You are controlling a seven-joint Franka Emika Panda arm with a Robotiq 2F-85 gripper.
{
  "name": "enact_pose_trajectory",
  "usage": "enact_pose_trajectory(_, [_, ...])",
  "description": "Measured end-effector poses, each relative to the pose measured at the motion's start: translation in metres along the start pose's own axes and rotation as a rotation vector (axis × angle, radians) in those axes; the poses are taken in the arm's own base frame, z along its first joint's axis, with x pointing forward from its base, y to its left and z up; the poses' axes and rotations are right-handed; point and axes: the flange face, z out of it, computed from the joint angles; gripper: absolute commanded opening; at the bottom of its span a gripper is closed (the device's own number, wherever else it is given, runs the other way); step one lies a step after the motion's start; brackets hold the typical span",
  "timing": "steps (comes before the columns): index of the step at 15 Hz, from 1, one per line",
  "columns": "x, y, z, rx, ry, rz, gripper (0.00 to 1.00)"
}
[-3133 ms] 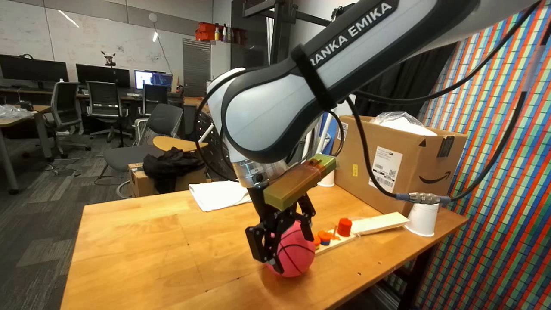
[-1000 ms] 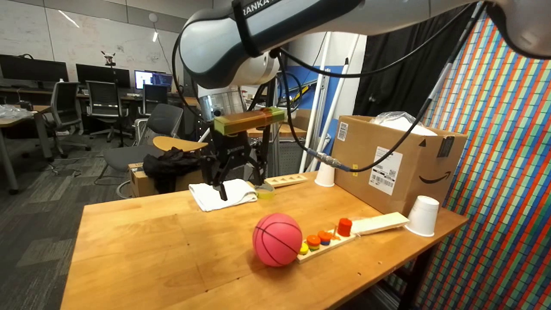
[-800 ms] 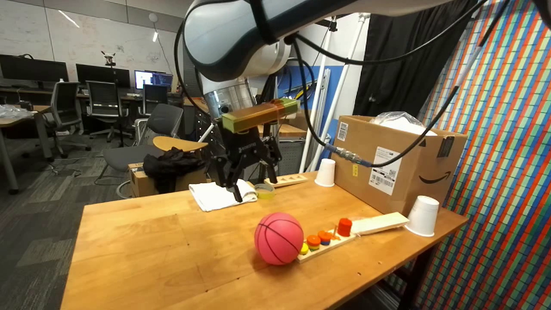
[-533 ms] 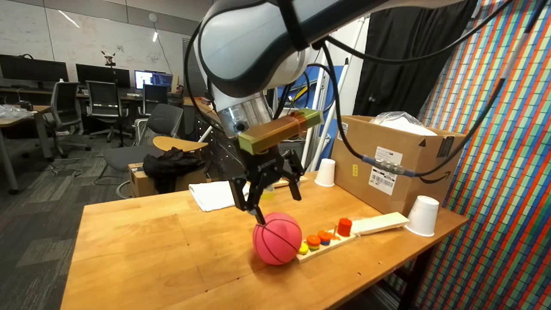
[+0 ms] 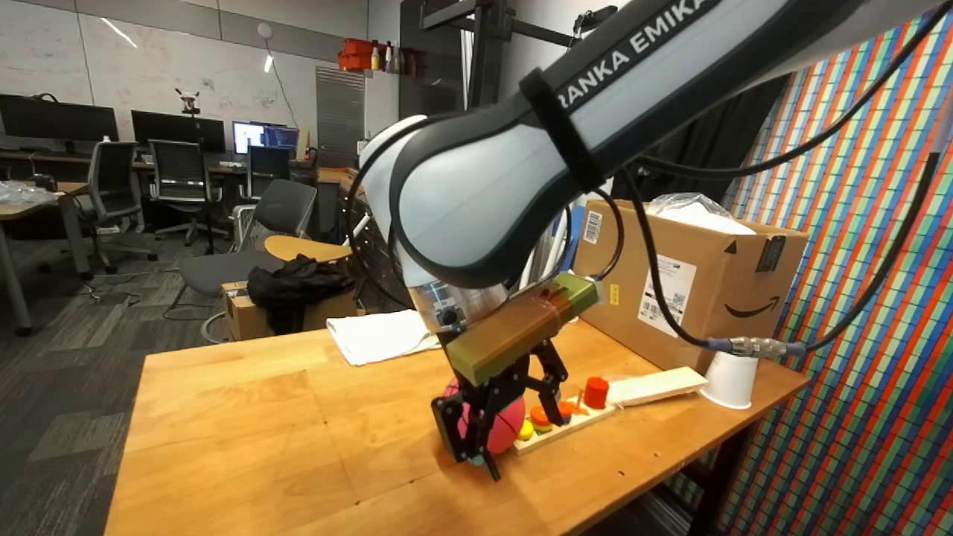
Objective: Push the ball toy forward.
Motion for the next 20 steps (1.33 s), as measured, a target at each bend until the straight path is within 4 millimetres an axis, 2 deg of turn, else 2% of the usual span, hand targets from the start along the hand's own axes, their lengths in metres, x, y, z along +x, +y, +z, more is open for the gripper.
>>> enact_pose_trajectory(5, [-0.005, -0.013, 0.037, 0.003, -0.006, 0.002, 1.0])
enact_pose_trajectory(8, [0.002, -0.015, 0.044, 0.021, 0.002, 0.006, 1.0])
enact_pose_trajectory(13, [0.03, -0.01, 0.029, 0.076, 0.054, 0.037, 1.0])
enact_pose_trajectory(16, [0.055, -0.003, 0.02, 0.094, 0.077, 0.058, 1.0])
enact_pose_trajectory(20, [0.092, 0.013, 0.021, 0.112, 0.075, 0.087, 1.0])
